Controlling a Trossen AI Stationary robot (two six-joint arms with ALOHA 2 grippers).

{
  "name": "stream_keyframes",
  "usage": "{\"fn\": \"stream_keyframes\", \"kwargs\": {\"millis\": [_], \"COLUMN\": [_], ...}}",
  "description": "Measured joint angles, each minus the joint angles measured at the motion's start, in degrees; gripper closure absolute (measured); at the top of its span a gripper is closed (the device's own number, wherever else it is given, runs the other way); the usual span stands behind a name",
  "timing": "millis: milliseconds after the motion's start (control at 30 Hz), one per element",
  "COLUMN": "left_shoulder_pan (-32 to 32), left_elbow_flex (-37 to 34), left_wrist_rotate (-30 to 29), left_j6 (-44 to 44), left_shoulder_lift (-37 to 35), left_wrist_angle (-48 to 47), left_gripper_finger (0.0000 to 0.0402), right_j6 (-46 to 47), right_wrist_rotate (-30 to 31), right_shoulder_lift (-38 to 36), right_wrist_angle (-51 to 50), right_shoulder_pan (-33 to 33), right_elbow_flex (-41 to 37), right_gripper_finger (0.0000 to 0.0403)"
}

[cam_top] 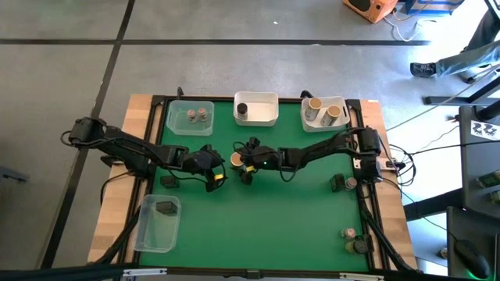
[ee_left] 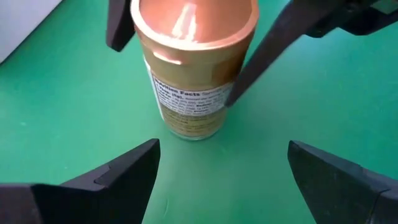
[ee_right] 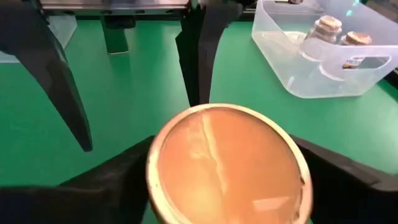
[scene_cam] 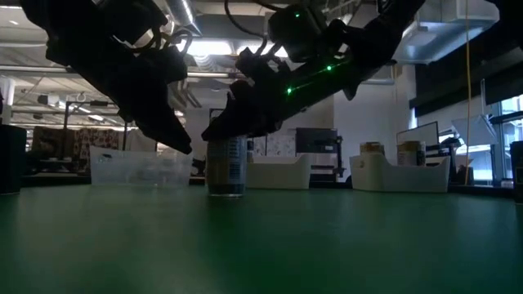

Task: Sort spices by type
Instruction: Put the big brown seasoning bottle into the right white bin

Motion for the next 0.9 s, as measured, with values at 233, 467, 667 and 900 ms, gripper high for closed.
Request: {"fn": "stream_keyframes", "kwargs": {"millis": [233,467,667,900], "left_shoulder_pan": [0.0,0.0,0.0,0.0], "left_elbow_flex": [0.0,0.0,0.0,0.0], "left_wrist_rotate": [0.0,0.0,0.0,0.0], "left_j6": [-0.2,-1.9,-1.6,-1.7], "left_shoulder_lift": [0.0,0.0,0.0,0.0], "left_wrist_angle": [0.9,0.8,0.8,0.8], "left_gripper_finger": [0.0066,0.0066,0.0066,0.0066], "right_j6": [-5.6,-7.6,-8.9,-8.9], "right_wrist_rotate": [1.9,8.6,16.2,26.8], "right_shoulder_lift": [-2.1,-8.9,-13.4,-19.6], "right_wrist_angle": [-3.3,-14.0,-23.5,-34.3], "right_shoulder_pan": [0.0,0.1,0.1,0.1], "right_elbow_flex": [0.0,-0.1,-0.1,-0.1], "right_gripper_finger": [0.0130,0.0130,0.0130,0.0130]}}
